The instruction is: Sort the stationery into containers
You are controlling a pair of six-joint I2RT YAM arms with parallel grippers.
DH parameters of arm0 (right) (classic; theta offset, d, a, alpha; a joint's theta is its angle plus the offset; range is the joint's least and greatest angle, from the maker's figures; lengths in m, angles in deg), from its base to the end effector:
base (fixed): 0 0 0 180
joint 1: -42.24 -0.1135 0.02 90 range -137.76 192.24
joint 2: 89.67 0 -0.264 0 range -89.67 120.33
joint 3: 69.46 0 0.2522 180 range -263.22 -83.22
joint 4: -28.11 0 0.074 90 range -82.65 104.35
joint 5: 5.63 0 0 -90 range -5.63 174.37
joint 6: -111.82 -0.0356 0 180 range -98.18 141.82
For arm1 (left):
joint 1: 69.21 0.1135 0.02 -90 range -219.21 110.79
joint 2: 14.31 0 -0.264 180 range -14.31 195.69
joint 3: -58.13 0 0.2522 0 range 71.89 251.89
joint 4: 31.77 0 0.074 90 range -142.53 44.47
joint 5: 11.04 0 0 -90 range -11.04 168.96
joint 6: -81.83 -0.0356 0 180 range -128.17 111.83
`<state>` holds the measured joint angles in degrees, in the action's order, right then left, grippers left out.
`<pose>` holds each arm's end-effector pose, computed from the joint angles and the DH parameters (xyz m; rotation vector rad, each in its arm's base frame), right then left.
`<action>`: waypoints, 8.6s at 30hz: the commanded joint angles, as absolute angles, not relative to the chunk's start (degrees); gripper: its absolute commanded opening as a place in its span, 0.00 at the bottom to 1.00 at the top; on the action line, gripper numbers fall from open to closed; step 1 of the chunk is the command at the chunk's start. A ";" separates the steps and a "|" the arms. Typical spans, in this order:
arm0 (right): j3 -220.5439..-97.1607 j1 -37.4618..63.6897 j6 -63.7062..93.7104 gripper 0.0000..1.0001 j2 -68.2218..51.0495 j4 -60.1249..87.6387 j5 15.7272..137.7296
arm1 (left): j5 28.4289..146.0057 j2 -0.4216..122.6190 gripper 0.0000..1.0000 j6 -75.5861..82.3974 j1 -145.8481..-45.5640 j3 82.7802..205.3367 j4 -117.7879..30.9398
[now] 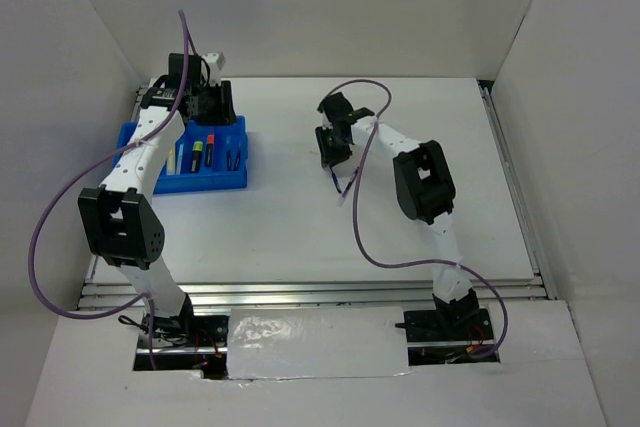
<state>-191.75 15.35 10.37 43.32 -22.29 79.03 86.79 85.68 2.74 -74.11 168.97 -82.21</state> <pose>0.4451 0.2294 0.1640 -0.3911 2.6459 0.3441 0.3958 -0.0388 0.3513 -0.0460 2.2713 -0.3009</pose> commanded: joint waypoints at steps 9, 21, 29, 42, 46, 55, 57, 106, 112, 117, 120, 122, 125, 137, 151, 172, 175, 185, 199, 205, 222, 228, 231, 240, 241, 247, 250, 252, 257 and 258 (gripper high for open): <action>-200.64 12.71 14.34 0.37 48.59 -30.64 79.45 | 92.75 80.97 0.54 2.11 -72.02 165.14 -79.89; -189.40 11.39 16.81 0.38 42.70 -30.21 82.00 | 94.07 79.74 0.54 1.85 -69.47 163.82 -80.60; -188.86 10.34 17.24 0.35 42.17 -30.12 82.79 | 95.91 77.28 0.54 0.01 -69.38 161.02 -78.58; -189.32 9.19 19.79 0.00 41.39 -29.78 76.03 | 100.31 64.63 0.62 -10.69 -66.14 148.02 -69.35; -186.93 8.32 21.20 0.00 34.72 -26.78 65.50 | 108.46 59.09 0.65 -19.14 -64.73 143.44 -67.59; -186.40 7.70 20.32 0.00 27.93 -28.53 32.01 | 125.81 45.56 0.66 -64.53 -68.76 135.00 -84.17; -184.39 7.61 20.50 0.00 26.88 -28.98 26.03 | 122.65 44.93 0.66 -71.68 -73.76 134.38 -91.73; -187.19 0.76 44.49 0.00 29.42 -57.37 14.58 | 111.74 52.40 0.37 -85.17 -98.56 135.43 -98.70; -187.11 0.84 44.67 0.00 29.16 -57.46 14.67 | 110.95 53.02 0.26 -84.90 -99.53 135.52 -99.40; -187.02 1.02 43.18 0.19 28.46 -56.49 16.51 | 110.42 53.02 0.03 -80.87 -100.58 135.44 -99.14; -185.62 2.51 40.90 0.51 26.10 -54.30 18.44 | 110.77 51.26 0.00 -78.67 -100.76 133.51 -97.21; -185.35 4.79 39.14 0.60 24.51 -52.89 20.12 | 110.86 49.33 0.00 -76.82 -101.11 132.10 -95.63; -187.80 9.44 37.82 0.62 23.89 -53.06 21.70 | 110.33 47.05 0.00 -75.24 -102.42 130.87 -94.83; -179.91 37.05 20.25 0.63 9.22 -30.92 40.77 | 92.60 55.02 0.00 -20.07 -91.90 139.54 -82.69; -161.71 37.14 20.68 0.62 2.36 -23.80 45.34 | 88.70 82.88 0.00 7.74 -67.82 161.70 -87.19; -162.93 29.68 19.88 0.63 8.68 -23.79 60.97 | 88.71 93.97 0.28 12.22 -68.24 165.32 -86.75; -165.21 28.01 20.24 0.63 11.57 -25.19 64.41 | 88.01 93.80 0.41 12.30 -68.59 165.58 -86.57; -169.00 20.55 11.98 0.66 18.70 -25.82 74.95 | 85.90 88.54 0.50 11.08 -71.05 165.32 -84.82; -177.17 13.24 2.31 0.59 30.30 -26.60 90.16 | 82.91 77.45 0.51 10.28 -73.16 161.63 -82.36; -176.73 11.57 3.36 0.55 31.36 -26.78 91.31 | 82.47 76.13 0.51 9.32 -73.16 161.54 -82.00; -176.04 12.89 13.46 0.31 33.21 -31.35 85.60 | 91.84 73.85 0.50 4.85 -70.18 158.91 -79.72; -170.50 13.15 16.80 0.06 31.36 -29.86 83.07 | 111.53 69.55 0.51 -7.46 -66.93 153.64 -76.03; -169.36 13.41 18.82 0.00 29.70 -29.68 79.64 | 118.67 67.44 0.50 -14.40 -66.48 150.57 -74.89; -170.14 14.20 30.86 0.00 17.92 -34.41 52.84 | 119.65 54.00 0.52 -51.03 -80.24 136.52 -78.48; -170.75 14.12 32.35 0.00 17.56 -35.65 47.60 | 119.65 52.77 0.53 -57.68 -81.85 135.10 -80.05; -173.65 12.80 36.75 0.00 18.17 -43.90 31.48 | 113.68 45.38 0.55 -69.16 -93.28 126.74 -80.51; -176.11 11.57 42.02 0.00 20.72 -51.28 24.81 | 110.16 44.06 0.55 -74.17 -97.67 125.51 -80.51; -177.34 10.78 46.31 0.00 22.74 -57.17 22.51 | 108.67 44.14 0.56 -77.06 -100.22 125.85 -81.91; -178.93 7.79 50.56 0.00 24.24 -62.55 19.94 | 108.92 46.16 0.56 -78.40 -103.39 127.87 -82.80; -178.67 7.35 50.56 0.00 24.15 -62.38 19.95 | 108.75 46.77 0.56 -78.22 -103.74 128.31 -82.53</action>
